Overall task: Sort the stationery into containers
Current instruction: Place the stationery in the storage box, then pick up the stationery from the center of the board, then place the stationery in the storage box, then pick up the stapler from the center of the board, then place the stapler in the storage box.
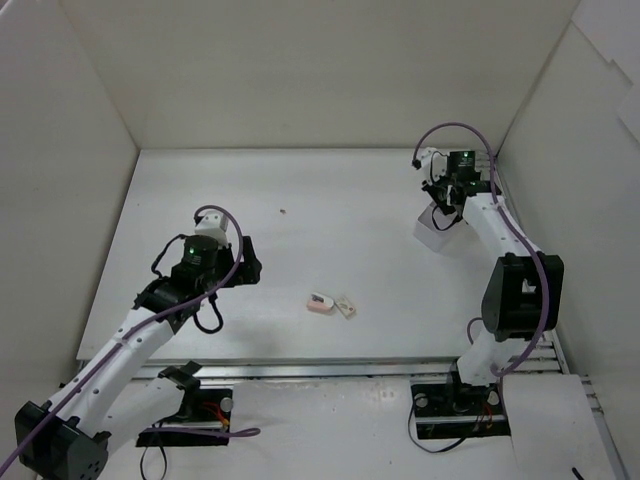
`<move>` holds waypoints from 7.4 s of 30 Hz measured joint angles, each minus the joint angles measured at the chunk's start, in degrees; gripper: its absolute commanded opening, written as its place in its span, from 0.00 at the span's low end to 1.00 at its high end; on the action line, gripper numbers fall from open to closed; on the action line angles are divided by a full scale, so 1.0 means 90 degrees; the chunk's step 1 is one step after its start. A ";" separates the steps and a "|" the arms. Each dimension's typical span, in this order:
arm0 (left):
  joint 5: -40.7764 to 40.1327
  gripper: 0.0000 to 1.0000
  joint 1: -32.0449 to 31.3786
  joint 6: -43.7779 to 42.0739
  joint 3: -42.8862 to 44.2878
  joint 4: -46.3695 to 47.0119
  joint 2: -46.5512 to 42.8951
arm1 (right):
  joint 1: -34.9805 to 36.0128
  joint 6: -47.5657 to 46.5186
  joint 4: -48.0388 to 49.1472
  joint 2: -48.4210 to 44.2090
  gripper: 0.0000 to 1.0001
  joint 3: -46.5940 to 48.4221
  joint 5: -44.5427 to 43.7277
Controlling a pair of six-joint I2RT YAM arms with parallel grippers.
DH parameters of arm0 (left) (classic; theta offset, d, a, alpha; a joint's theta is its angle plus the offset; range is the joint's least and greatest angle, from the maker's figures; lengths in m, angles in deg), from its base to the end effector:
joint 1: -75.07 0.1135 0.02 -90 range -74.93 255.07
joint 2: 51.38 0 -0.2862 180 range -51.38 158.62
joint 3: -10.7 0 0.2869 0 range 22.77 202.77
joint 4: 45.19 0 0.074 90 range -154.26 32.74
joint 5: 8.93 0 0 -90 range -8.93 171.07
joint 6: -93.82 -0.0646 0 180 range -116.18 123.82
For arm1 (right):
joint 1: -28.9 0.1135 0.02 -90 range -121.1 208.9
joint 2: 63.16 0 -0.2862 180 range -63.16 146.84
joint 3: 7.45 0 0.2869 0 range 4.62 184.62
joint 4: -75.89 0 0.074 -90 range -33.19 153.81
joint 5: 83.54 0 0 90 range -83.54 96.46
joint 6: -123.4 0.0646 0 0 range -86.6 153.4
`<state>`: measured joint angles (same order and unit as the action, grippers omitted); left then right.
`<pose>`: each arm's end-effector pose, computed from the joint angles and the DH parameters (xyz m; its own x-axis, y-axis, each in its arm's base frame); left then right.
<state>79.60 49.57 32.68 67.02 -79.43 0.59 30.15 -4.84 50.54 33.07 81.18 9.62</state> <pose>0.2263 -0.1061 0.2916 -0.5920 -0.2522 -0.7655 0.1422 0.9022 -0.4073 0.4515 0.0134 0.2847 -0.3850 -0.6266 -0.6776 -0.3900 0.7759 -0.4958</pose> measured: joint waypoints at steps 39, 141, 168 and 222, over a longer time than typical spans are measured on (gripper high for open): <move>-0.0041 1.00 0.0000 -0.0017 -0.0627 0.0002 -0.1787 | 0.2387 0.3381 -0.0182 -0.0639 0.98 -0.0464 0.1059; -0.0192 1.00 -0.0002 -0.0168 -0.0107 0.0398 -0.0396 | 0.2001 0.1445 0.0843 -0.1382 0.98 -0.1367 -0.0590; 0.0024 1.00 -0.0002 -0.0187 -0.0639 -0.0066 -0.1863 | 0.5292 0.2407 0.0471 0.1161 0.58 -0.1073 0.1469; -0.0529 1.00 -0.0002 -0.0202 -0.0284 0.0024 -0.0619 | 0.0595 0.0362 0.1013 0.0146 0.59 -0.0937 -0.0775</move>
<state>74.83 49.55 30.86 64.46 -79.22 -4.99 35.51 -1.58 59.65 34.38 72.74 2.65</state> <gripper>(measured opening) 0.996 0.574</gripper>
